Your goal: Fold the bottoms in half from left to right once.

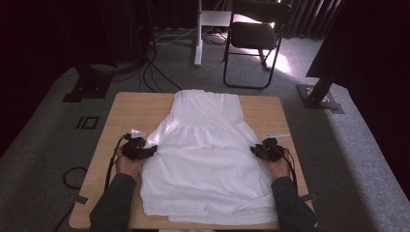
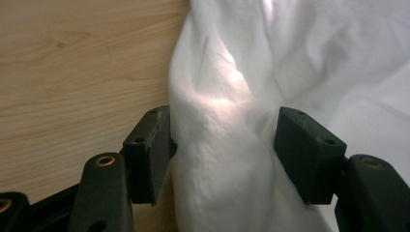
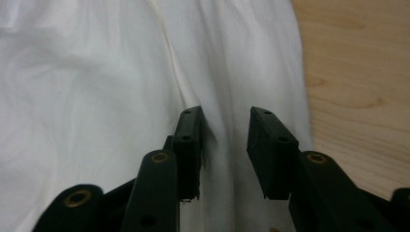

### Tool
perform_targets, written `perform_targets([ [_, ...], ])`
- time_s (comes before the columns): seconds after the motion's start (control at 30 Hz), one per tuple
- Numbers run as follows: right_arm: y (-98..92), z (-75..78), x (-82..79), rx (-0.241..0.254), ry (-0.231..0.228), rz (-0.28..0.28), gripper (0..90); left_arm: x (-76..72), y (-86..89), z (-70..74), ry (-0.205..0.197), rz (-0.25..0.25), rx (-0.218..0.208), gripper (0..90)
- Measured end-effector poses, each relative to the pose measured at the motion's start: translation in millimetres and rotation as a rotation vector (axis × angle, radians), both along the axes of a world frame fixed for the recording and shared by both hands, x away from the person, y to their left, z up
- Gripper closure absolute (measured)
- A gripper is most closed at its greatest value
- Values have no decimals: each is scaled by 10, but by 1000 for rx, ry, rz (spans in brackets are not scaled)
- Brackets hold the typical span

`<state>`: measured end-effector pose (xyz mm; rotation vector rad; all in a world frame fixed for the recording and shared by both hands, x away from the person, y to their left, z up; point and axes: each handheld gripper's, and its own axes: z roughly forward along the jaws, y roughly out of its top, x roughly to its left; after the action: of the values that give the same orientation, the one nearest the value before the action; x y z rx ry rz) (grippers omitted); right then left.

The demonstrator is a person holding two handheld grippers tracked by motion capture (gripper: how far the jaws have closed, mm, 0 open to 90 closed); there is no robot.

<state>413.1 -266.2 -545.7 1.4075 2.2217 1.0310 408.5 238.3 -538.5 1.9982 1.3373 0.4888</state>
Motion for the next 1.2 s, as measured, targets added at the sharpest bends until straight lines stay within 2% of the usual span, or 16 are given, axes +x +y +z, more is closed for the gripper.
perform_targets([
  [0.1, 8, -62, 20, -20, 16, -6, 705, 41, 3, -68, 22, -9, -4, 443],
  [0.13, 1, -67, 21, -14, 13, -7, 715, 34, 5, -70, 17, -17, -6, 472],
  [0.2, -8, -66, 19, -12, 16, -15, 756, 19, 3, -64, 27, -49, -19, 626],
  [0.27, -10, -68, 2, -28, 9, -19, 814, -13, -22, -60, 25, -74, -12, 761],
  [0.37, -23, -73, -52, -17, 16, -23, 868, -89, -38, -55, 21, -95, 4, 834],
  [0.5, -61, -90, -200, 3, 15, -31, 873, -299, -3, -75, 11, -120, -6, 842],
  [0.63, -120, -112, -426, 37, 20, -36, 874, -559, 62, -93, 4, -137, -15, 841],
  [0.7, -130, -114, -573, 40, 25, -31, 874, -687, 84, -79, 10, -147, 4, 840],
  [0.9, -96, -101, -1061, -7, 30, -9, 873, -1065, 98, -61, 17, -194, 56, 837],
  [1.0, -115, -106, -1210, 4, 37, -12, 873, -1222, 91, -69, 17, -204, 54, 836],
  [1.07, -111, -99, -1275, -10, 40, -9, 868, -1304, 75, -64, 19, -221, 64, 836],
  [1.13, -102, -90, -1300, -22, 38, -1, 810, -1337, 74, -53, 12, -220, 67, 819],
  [1.2, -92, -71, -1281, -15, 14, 6, 680, -1316, 107, -27, -3, -198, 31, 670],
])
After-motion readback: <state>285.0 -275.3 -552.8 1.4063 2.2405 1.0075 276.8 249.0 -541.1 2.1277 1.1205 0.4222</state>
